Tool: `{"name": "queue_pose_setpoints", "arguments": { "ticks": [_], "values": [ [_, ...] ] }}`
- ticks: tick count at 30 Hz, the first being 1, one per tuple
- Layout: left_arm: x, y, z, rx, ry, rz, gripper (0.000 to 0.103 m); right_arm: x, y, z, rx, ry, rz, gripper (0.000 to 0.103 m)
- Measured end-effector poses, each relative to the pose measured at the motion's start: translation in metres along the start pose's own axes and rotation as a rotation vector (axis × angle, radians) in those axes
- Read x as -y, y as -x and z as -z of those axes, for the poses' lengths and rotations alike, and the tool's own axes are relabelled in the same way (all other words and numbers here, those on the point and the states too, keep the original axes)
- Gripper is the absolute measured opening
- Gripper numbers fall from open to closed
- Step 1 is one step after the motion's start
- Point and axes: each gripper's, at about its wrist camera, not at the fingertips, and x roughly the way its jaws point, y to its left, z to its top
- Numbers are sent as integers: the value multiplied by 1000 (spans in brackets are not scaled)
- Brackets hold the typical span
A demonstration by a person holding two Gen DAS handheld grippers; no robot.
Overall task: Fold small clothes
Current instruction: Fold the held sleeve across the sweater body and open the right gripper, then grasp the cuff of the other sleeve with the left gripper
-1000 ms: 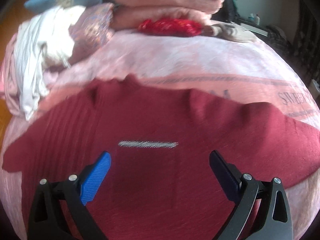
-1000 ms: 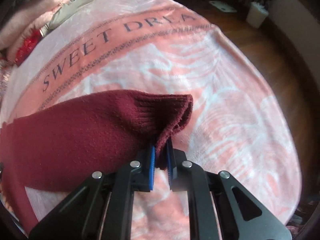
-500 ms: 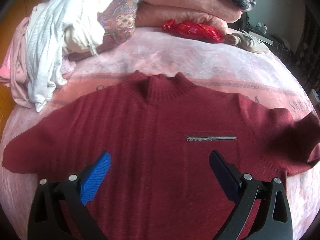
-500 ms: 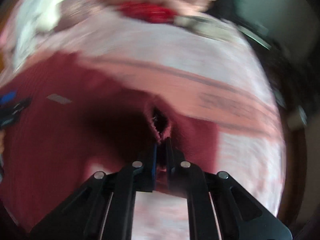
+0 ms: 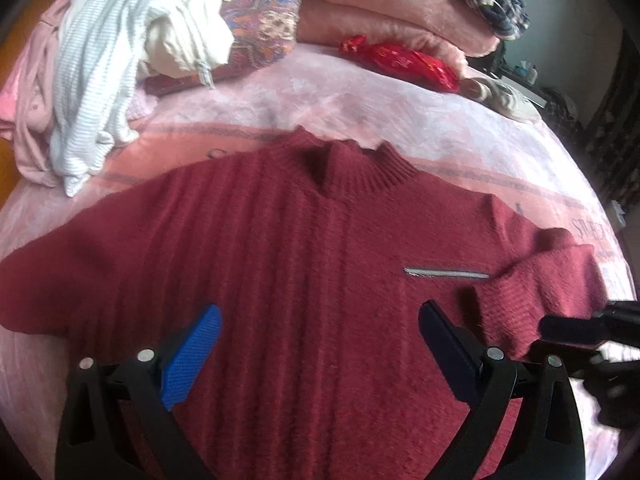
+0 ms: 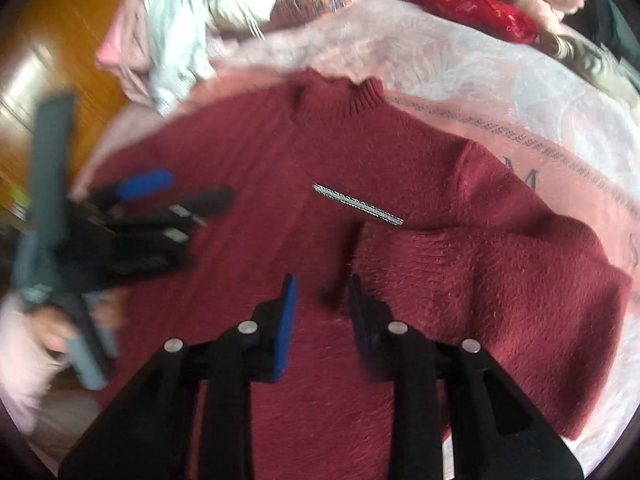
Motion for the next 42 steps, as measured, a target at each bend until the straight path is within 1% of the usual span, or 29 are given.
{"name": "queue_pose_setpoints", "arguments": {
  "ticks": [1, 3, 4, 5, 7, 9, 13, 16, 17, 18, 19, 21, 22, 23, 24, 26, 29, 33, 36, 38, 42],
  "values": [
    [5, -1, 1, -6, 0, 10, 99, 2, 9, 1, 18, -10, 0, 29],
    [17, -3, 4, -20, 0, 39, 99, 12, 32, 5, 60, -20, 46, 29],
    [27, -4, 6, -28, -5, 59, 99, 28, 50, 13, 94, -51, 91, 29],
    [38, -5, 9, -38, -15, 76, 99, 38, 57, 18, 105, -80, 102, 31],
    [63, -10, 14, -59, -48, 107, 99, 57, 64, 27, 115, -119, 120, 31],
    [88, -18, 18, -66, -74, 112, 99, 74, 66, 38, 110, -150, 138, 31],
    [121, -38, 24, -102, -79, 116, 99, 100, 68, 59, 102, -182, 144, 31],
    [139, -49, 28, -109, -87, 108, 99, 118, 70, 73, 99, -206, 147, 31],
    [143, -51, 30, -114, -86, 114, 97, 124, 71, 78, 99, -219, 145, 31],
    [148, -53, 32, -116, -85, 118, 91, 131, 71, 83, 99, -234, 143, 31],
    [153, -53, 34, -100, -91, 104, 87, 135, 72, 86, 99, -243, 143, 31],
    [161, -49, 36, -73, -117, 87, 66, 144, 74, 93, 99, -263, 144, 31],
    [164, -48, 36, -67, -123, 94, 58, 149, 74, 97, 98, -276, 144, 31],
    [165, -46, 35, -65, -124, 112, 45, 153, 75, 101, 97, -283, 144, 31],
    [167, -42, 35, -63, -121, 131, 35, 155, 76, 103, 98, -289, 143, 31],
    [171, -40, 33, -69, -119, 170, 24, 159, 78, 105, 101, -305, 140, 31],
    [170, -35, 33, -61, -123, 189, 17, 161, 79, 104, 107, -315, 143, 31],
    [156, -20, 22, -16, -120, 191, 15, 159, 80, 99, 122, -332, 125, 31],
    [129, 5, 3, 53, -105, 187, 15, 155, 79, 94, 130, -334, 103, 31],
    [108, 15, -6, 85, -99, 173, 15, 151, 77, 90, 133, -330, 96, 31],
    [47, 27, -25, 94, -29, 150, 15, 139, 71, 80, 132, -323, 70, 31]
  ]
}}
